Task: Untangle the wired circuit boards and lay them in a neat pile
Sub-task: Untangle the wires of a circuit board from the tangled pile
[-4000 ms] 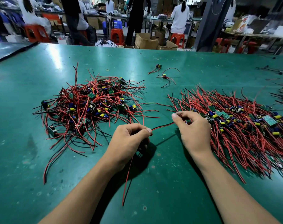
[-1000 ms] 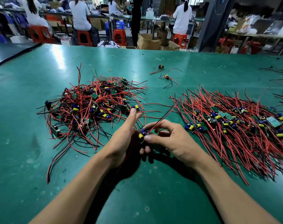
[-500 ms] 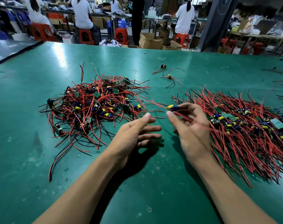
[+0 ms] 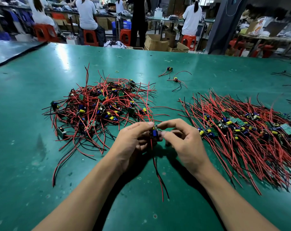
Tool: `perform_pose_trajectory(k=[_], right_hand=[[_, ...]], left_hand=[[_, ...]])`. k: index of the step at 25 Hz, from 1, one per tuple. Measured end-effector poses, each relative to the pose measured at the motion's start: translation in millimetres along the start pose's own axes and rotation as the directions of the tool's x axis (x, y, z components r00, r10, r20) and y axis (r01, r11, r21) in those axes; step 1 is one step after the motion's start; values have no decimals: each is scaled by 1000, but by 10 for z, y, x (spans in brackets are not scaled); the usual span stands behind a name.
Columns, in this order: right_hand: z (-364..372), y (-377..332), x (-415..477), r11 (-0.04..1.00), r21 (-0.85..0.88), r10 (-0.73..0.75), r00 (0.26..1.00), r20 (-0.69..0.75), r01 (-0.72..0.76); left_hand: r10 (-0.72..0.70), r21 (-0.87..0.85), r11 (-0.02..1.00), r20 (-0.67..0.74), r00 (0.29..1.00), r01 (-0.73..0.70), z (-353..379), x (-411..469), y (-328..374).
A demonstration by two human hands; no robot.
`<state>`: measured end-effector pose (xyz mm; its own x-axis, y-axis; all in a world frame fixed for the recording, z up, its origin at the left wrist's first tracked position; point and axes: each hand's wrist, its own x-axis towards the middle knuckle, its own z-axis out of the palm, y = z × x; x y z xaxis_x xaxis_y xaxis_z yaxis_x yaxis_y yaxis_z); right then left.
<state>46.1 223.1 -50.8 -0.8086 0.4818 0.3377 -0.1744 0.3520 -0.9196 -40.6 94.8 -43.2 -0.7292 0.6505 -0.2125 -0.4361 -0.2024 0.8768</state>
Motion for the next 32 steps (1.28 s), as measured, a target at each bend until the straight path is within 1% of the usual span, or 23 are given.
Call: perform_pose_trajectory(k=[2,3,5,6,8,10,14,18,20,22,24,28,32], right_hand=[[-21,0,37,988,108,115,993,-31,-111],[-28,4,55,975,142,174,985,-20,-169],[-28,-2,66,936,216,270,961,66,-277],[-17,-12,65,903,280,302,945,124,-325],[-3,-43,50,827,401,334,919,211,-393],[-13,-60,49,782,458,357,906,228,-423],[-43,-52,59,764,462,418,891,175,-449],[-22,-53,41,672,551,401,869,291,-495],[-60,-43,43,680,542,383,870,312,-494],[-93,-35,57,736,488,378,882,281,-470],[-93,-19,79,773,456,385,897,218,-442],[-115,43,151,772,523,424,906,1,-362],[-157,75,195,788,560,399,905,-150,-254]], left_hand=[[38,92,995,4,999,-38,15,1,-24],[56,138,989,19,998,-58,30,-5,-37],[76,196,977,71,995,-88,61,-25,-53],[80,220,970,96,992,-100,76,-35,-53],[80,246,963,120,990,-108,86,-47,-49],[68,231,968,127,990,-96,89,-51,-41],[49,218,973,131,990,-77,99,-57,-49],[75,275,956,121,990,-106,94,-46,-55],[69,278,955,145,987,-108,95,-61,-59],[51,273,958,159,986,-93,98,-70,-56],[33,264,962,150,988,-72,100,-58,-48],[39,335,938,159,986,-91,101,-46,-36],[38,365,926,168,985,-98,106,-76,-27]])
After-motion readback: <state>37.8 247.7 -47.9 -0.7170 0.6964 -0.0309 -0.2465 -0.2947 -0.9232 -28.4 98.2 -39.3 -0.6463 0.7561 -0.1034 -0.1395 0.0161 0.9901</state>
